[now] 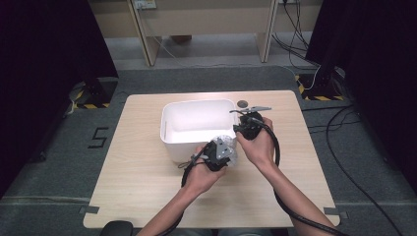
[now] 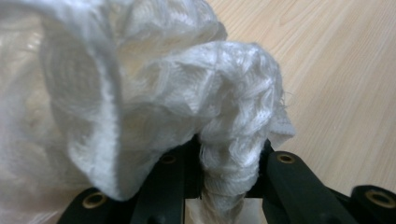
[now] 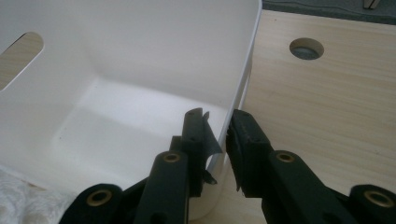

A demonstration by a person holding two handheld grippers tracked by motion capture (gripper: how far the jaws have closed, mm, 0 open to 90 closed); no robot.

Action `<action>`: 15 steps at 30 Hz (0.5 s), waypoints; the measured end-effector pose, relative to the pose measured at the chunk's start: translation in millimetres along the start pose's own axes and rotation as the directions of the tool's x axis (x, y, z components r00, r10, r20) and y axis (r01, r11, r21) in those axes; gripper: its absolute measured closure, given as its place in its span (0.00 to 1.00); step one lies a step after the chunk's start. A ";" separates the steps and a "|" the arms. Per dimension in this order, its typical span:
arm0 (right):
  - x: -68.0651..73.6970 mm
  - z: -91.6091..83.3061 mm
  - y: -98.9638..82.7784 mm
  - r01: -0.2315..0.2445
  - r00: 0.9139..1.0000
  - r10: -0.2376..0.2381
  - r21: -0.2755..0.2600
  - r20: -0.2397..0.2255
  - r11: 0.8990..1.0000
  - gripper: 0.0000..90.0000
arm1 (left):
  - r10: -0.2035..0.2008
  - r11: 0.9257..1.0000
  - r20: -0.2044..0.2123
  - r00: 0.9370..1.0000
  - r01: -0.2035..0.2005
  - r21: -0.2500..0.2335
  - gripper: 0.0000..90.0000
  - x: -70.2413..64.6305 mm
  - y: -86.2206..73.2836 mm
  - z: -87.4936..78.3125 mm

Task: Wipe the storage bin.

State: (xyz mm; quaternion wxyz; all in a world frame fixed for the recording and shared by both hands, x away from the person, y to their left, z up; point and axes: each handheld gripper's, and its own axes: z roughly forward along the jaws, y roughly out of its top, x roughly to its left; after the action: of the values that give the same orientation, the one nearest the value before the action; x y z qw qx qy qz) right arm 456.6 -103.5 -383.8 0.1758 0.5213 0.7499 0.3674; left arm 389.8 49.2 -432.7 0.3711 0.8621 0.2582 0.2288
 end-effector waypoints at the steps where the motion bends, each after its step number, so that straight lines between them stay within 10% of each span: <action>1: -0.1 0.0 0.0 0.000 1.000 0.000 0.000 0.001 1.000 0.85 | 0.002 1.000 -0.001 1.000 -0.002 0.000 0.83 -0.2 1.2 -0.3; 15: 0.6 0.0 -0.4 -0.005 1.000 0.005 -0.002 0.003 1.000 0.86 | -0.001 1.000 0.005 1.000 0.001 0.028 0.83 -1.0 -5.7 14.2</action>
State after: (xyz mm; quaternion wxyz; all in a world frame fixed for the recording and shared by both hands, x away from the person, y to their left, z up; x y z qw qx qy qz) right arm 456.1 -103.1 -384.0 0.1765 0.5237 0.7478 0.3679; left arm 395.8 44.5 -446.1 0.3599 0.8676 0.2609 0.2228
